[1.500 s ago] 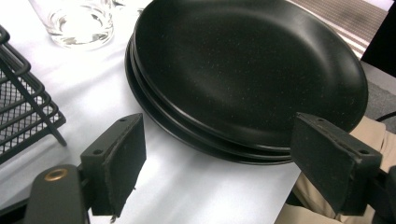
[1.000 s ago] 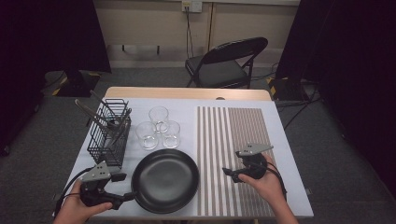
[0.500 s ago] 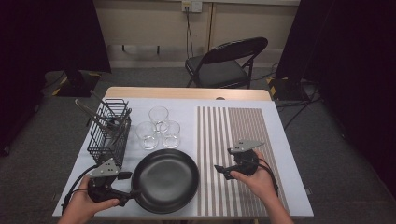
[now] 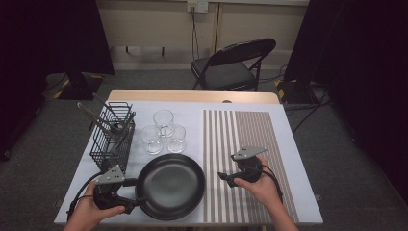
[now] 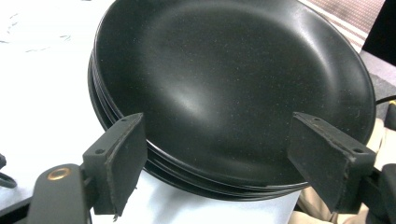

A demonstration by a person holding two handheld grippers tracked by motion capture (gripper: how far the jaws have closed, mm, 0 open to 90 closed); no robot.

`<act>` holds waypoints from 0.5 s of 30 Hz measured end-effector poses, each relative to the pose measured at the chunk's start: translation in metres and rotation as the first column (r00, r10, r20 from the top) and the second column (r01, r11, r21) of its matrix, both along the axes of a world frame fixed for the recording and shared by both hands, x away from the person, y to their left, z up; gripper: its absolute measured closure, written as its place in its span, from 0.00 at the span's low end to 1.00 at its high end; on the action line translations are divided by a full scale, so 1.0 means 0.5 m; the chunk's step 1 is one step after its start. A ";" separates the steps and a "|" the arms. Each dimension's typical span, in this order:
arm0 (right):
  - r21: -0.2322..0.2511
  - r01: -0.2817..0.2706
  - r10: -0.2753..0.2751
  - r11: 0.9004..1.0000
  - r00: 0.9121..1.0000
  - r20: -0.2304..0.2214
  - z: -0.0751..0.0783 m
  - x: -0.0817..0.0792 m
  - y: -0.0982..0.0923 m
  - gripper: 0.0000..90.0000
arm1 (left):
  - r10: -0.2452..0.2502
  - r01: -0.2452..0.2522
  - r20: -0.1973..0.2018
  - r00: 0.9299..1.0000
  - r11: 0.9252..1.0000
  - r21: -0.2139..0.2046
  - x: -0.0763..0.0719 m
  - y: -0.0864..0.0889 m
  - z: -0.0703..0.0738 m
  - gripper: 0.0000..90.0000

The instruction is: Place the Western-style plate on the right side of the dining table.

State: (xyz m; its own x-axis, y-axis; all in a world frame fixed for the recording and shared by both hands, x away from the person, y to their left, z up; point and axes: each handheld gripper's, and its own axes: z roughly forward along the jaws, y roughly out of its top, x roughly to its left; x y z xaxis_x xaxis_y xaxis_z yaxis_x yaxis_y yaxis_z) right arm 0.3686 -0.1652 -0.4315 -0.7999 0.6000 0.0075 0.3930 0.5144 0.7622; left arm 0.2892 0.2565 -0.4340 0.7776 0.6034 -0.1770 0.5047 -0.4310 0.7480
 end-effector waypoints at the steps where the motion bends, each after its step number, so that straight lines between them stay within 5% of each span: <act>1: 0.004 0.002 -0.002 1.000 1.000 -0.001 0.001 -0.001 0.000 0.18 | 0.000 0.000 0.001 1.000 1.000 0.002 0.000 -0.001 -0.001 0.21; 15: 0.002 0.001 -0.001 1.000 1.000 0.003 0.003 -0.006 0.002 0.17 | 0.009 -0.009 0.004 1.000 1.000 0.023 -0.001 -0.004 -0.004 0.21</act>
